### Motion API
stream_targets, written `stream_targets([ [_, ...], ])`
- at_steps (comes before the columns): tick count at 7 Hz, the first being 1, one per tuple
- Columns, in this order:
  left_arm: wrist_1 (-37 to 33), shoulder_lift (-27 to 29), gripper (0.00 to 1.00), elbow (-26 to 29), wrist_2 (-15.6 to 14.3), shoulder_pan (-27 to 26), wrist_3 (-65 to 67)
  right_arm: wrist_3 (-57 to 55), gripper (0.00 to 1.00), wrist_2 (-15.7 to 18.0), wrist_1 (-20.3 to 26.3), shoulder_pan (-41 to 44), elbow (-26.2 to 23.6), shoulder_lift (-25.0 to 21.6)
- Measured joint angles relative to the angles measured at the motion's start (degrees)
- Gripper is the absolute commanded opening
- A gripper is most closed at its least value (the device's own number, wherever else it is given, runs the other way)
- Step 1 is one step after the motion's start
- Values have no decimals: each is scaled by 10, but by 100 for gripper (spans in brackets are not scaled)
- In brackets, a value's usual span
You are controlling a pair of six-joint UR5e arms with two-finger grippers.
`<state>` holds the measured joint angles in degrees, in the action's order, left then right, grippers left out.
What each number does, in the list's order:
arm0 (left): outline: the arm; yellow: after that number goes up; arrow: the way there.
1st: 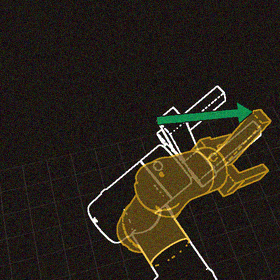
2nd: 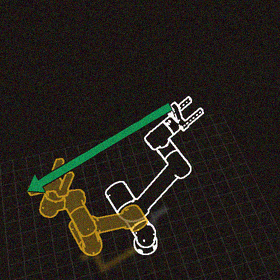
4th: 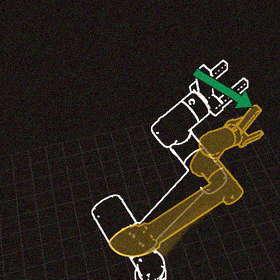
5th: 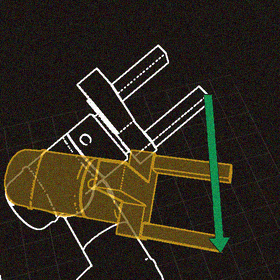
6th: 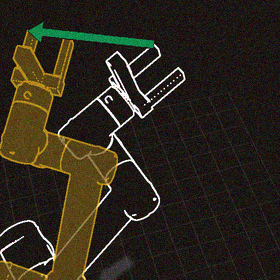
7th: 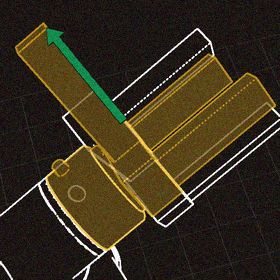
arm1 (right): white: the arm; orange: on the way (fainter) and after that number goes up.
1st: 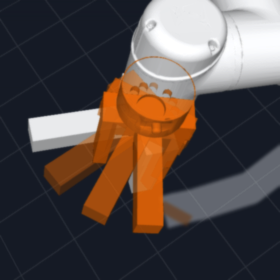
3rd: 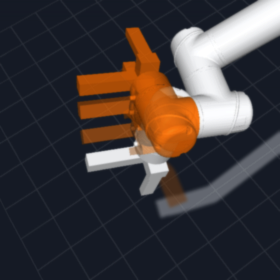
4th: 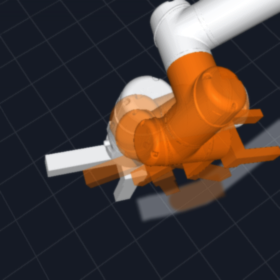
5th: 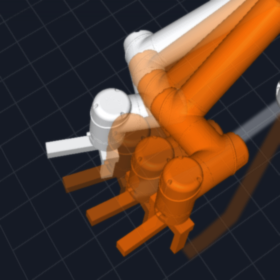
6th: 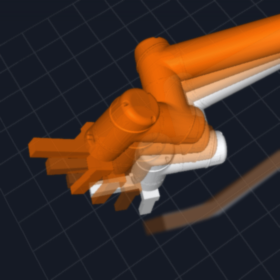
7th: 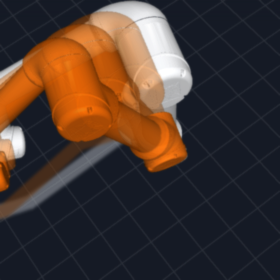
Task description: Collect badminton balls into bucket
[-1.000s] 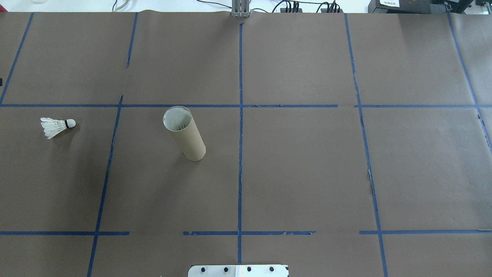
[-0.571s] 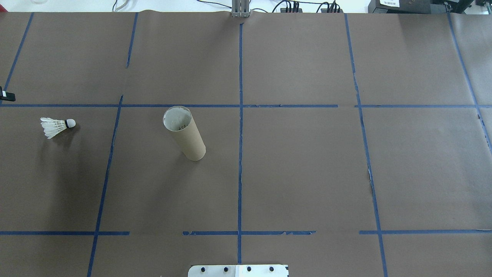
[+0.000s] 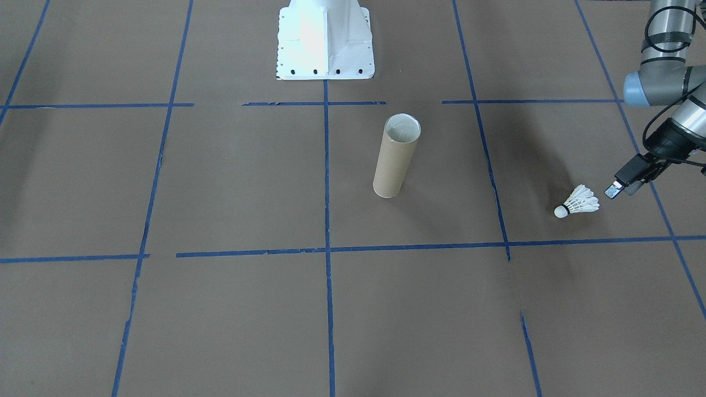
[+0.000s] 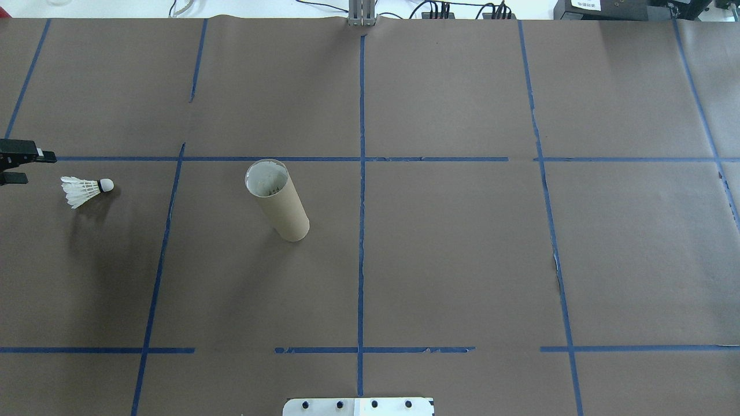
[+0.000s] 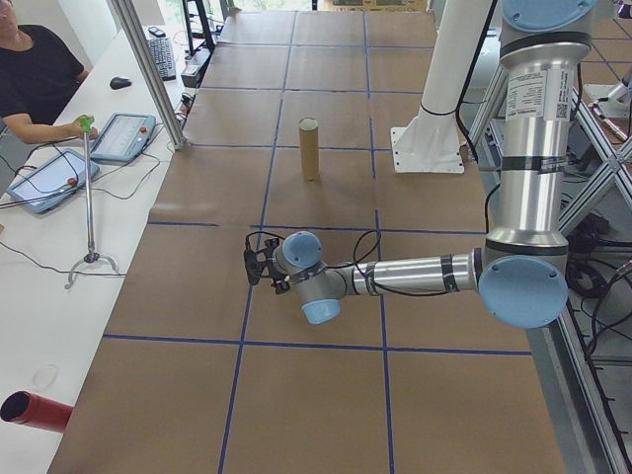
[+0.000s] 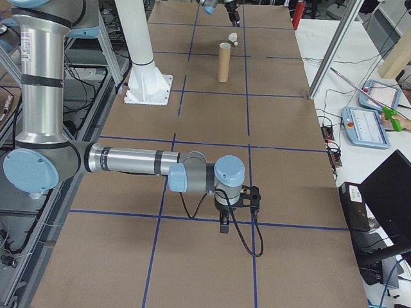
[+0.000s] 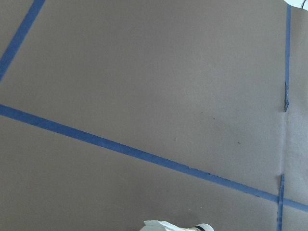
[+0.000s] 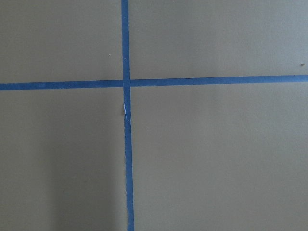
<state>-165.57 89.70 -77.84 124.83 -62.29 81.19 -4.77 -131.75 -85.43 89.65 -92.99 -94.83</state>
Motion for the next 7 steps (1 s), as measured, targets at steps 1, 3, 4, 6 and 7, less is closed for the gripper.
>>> stream_targets([
  [1,-5,5,100,4,-12,17,11,0,100,0,0,0,0,0],
  [3,-8,22,82,18,-19,41,16,0,100,0,0,0,0,0],
  [4,-8,30,54,25,-20,49,16,0,100,0,0,0,0,0],
  [6,-8,34,0,29,-20,56,16,0,100,0,0,0,0,0],
  [7,-9,33,0,30,-19,57,15,0,100,0,0,0,0,0],
])
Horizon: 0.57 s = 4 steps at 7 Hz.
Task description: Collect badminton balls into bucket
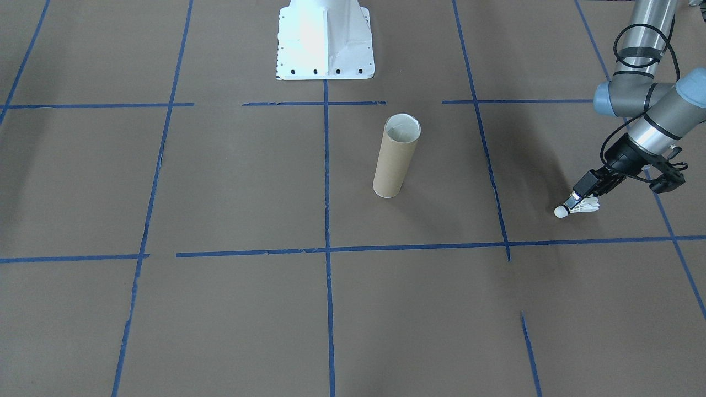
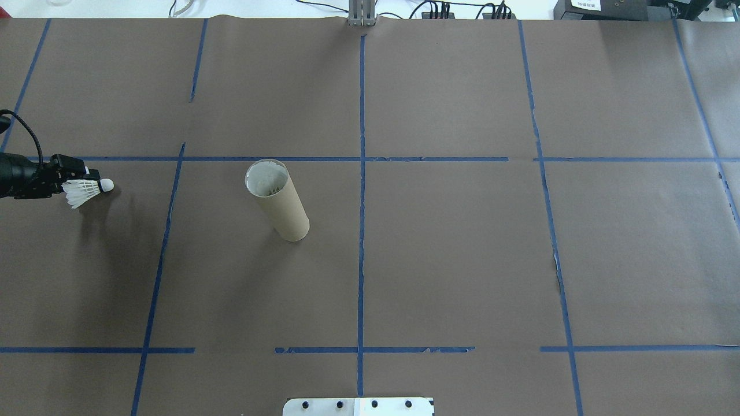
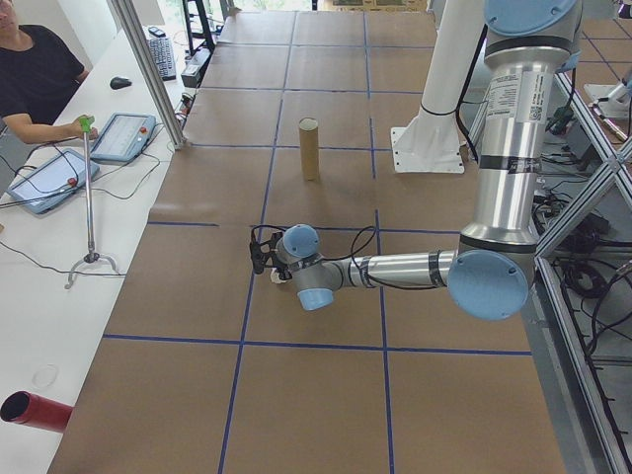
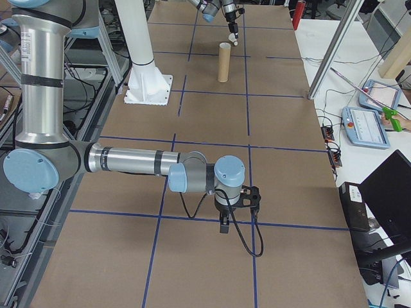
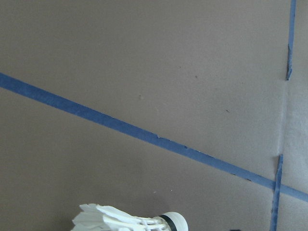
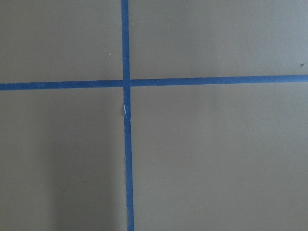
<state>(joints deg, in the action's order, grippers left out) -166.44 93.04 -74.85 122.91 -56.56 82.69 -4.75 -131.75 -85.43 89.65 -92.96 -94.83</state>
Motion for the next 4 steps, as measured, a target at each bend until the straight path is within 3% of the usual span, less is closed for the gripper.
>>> stream_targets([
  [2,0,-2,0,-3,11,0,-1,0,100,0,0,0,0,0],
  [3,1,-4,0,-11,38,-1,0,0,100,0,0,0,0,0],
  [4,4,-3,0,-23,88,-8,8,0,100,0,0,0,0,0],
])
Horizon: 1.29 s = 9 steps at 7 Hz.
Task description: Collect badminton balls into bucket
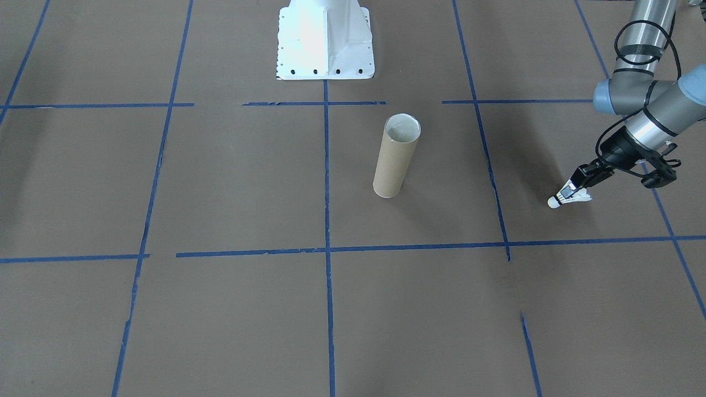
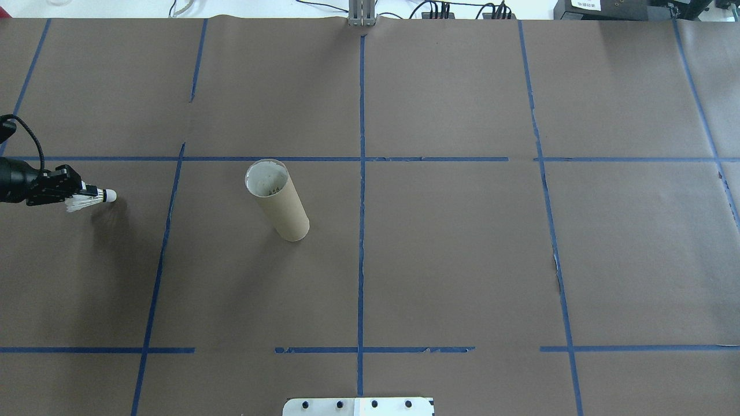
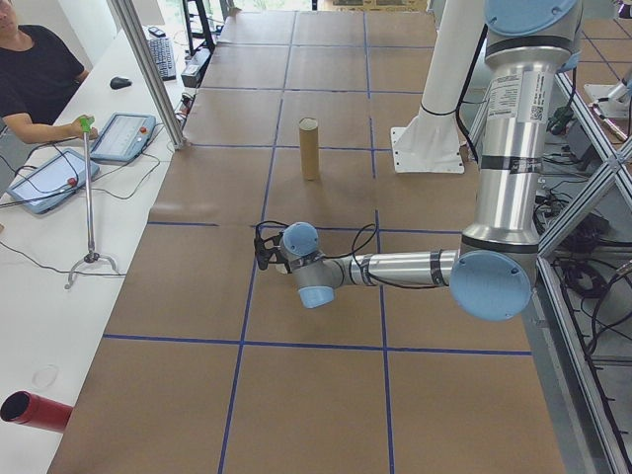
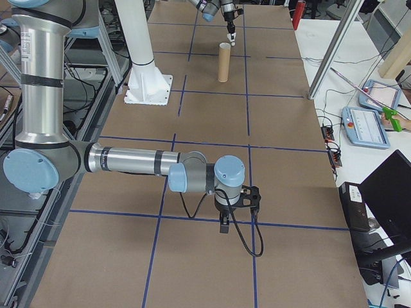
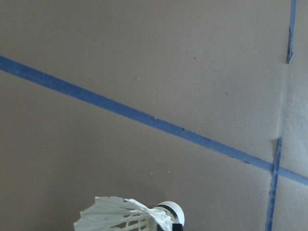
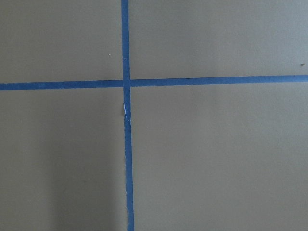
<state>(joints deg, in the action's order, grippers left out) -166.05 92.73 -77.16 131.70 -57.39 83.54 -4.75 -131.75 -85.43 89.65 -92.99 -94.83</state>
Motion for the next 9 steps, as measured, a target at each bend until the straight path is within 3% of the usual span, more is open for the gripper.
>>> stream_targets([
  [2,39,6,0,-50,106,-45,32,0,100,0,0,0,0,0],
  [3,99,7,0,-108,130,-60,37,0,100,0,0,0,0,0],
  [6,253,25,0,-279,142,-65,33,0,100,0,0,0,0,0],
  [9,357,87,0,-330,128,-64,-5,0,100,0,0,0,0,0],
])
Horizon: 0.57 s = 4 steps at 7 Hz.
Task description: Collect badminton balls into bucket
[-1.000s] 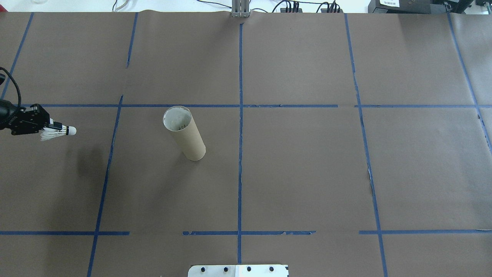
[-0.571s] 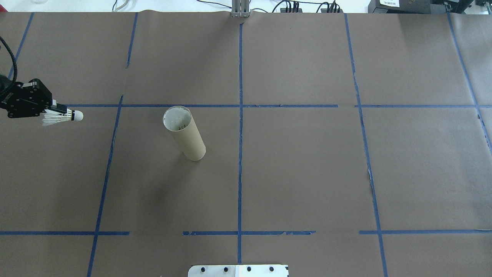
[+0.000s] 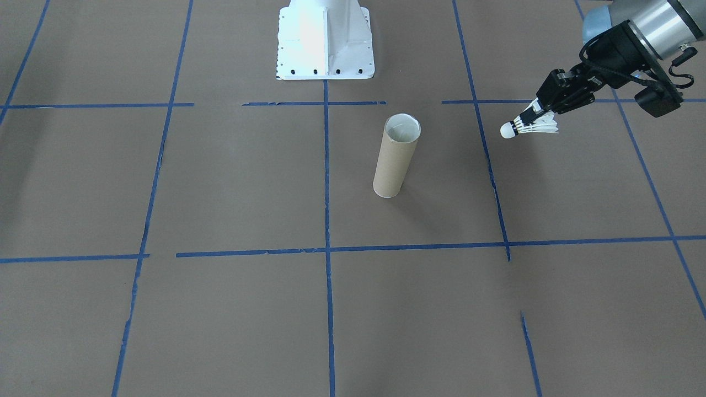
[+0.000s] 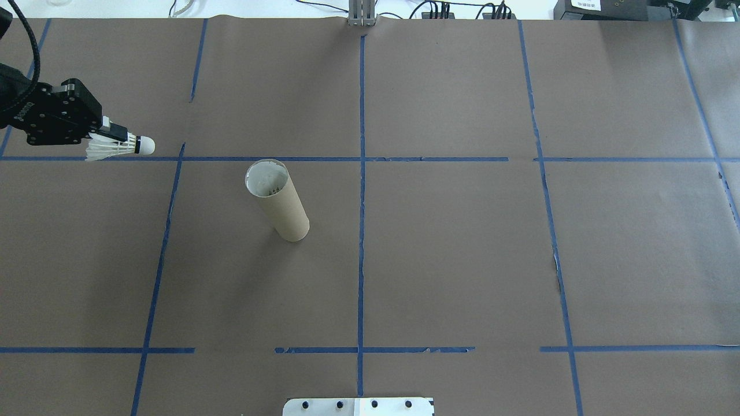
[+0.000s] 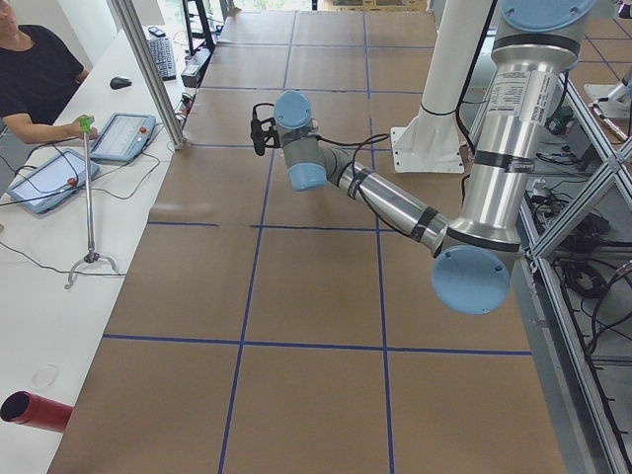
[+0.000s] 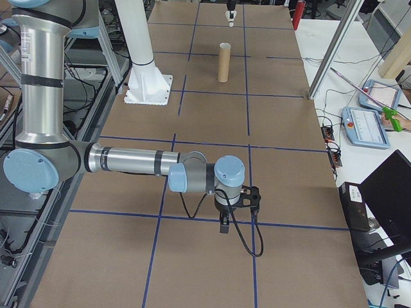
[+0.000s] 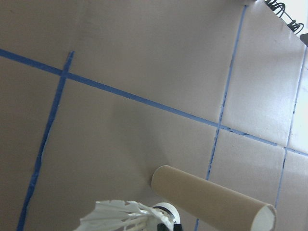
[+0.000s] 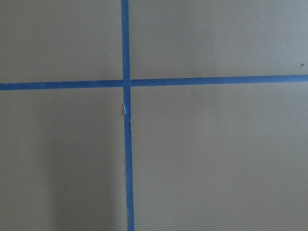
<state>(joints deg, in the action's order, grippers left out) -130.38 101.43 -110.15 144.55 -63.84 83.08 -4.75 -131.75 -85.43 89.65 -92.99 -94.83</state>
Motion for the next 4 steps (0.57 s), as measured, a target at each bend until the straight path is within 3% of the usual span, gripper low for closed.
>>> stream_targets([
  [2,138,73,0,-21,-36,3,-64,0,100,0,0,0,0,0],
  [4,334,138,0,-91,-110,35,-120,0,100,0,0,0,0,0],
])
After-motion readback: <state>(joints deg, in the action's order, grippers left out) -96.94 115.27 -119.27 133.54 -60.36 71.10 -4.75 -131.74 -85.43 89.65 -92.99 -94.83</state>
